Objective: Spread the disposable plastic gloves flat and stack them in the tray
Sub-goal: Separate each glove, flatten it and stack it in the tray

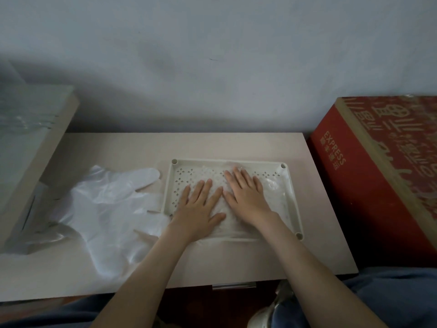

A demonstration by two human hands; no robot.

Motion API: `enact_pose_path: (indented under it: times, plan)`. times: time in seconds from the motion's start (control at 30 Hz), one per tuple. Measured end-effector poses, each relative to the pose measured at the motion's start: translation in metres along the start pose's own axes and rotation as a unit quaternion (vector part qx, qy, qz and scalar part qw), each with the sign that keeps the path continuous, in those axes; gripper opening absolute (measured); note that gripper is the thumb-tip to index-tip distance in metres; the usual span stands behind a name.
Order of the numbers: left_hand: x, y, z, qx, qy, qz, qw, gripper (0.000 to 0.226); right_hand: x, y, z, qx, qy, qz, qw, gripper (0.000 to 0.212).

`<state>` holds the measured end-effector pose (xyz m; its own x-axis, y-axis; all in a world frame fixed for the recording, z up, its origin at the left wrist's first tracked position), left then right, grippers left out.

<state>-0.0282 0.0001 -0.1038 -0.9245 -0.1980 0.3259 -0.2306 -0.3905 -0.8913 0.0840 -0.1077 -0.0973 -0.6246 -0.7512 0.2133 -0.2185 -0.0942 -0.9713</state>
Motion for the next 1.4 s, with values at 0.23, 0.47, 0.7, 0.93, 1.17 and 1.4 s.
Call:
enact_pose_path:
  times: [0.23, 0.47, 0.7, 0.93, 1.17, 1.4]
  plan:
    - [0.021, -0.028, 0.012, -0.012, 0.012, 0.156, 0.988, 0.061, 0.002, -0.017, -0.003, -0.029, 0.013, 0.052, 0.998, 0.051]
    - [0.071, -0.053, -0.028, 0.037, -0.297, 0.203, 0.932, 0.059, 0.009, -0.042, -0.033, -0.061, 0.037, 0.237, 0.969, 0.039]
    - [0.097, -0.036, -0.064, 0.066, -0.371, 0.106, 0.920, 0.044, 0.013, -0.046, -0.105, -0.189, -0.078, 0.143, 0.968, 0.041]
    - [0.110, -0.043, -0.069, 0.019, -0.340, 0.149, 0.928, 0.031, 0.021, -0.041, -0.122, -0.224, -0.094, 0.114, 0.963, 0.035]
    - [0.119, -0.069, -0.069, 0.064, -0.318, 0.284, 0.902, 0.017, 0.018, -0.045, -0.121, -0.284, -0.075, 0.112, 0.949, 0.034]
    - [0.133, -0.142, -0.025, 0.669, -0.082, 0.403, 0.619, 0.021, 0.021, -0.060, -0.109, -0.594, -0.019, 0.004, 0.804, 0.080]
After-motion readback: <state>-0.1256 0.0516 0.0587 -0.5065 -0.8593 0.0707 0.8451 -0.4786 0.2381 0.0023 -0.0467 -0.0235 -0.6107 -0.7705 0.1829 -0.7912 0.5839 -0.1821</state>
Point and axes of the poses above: each hand's wrist, its own x-axis away from the middle knuckle, its own y-axis out of the palm, z = x × y, the point moved 2 cm from there along -x, towards the middle knuckle, and after that the axes turned 11 degrees about x, right-handed, at the moved point
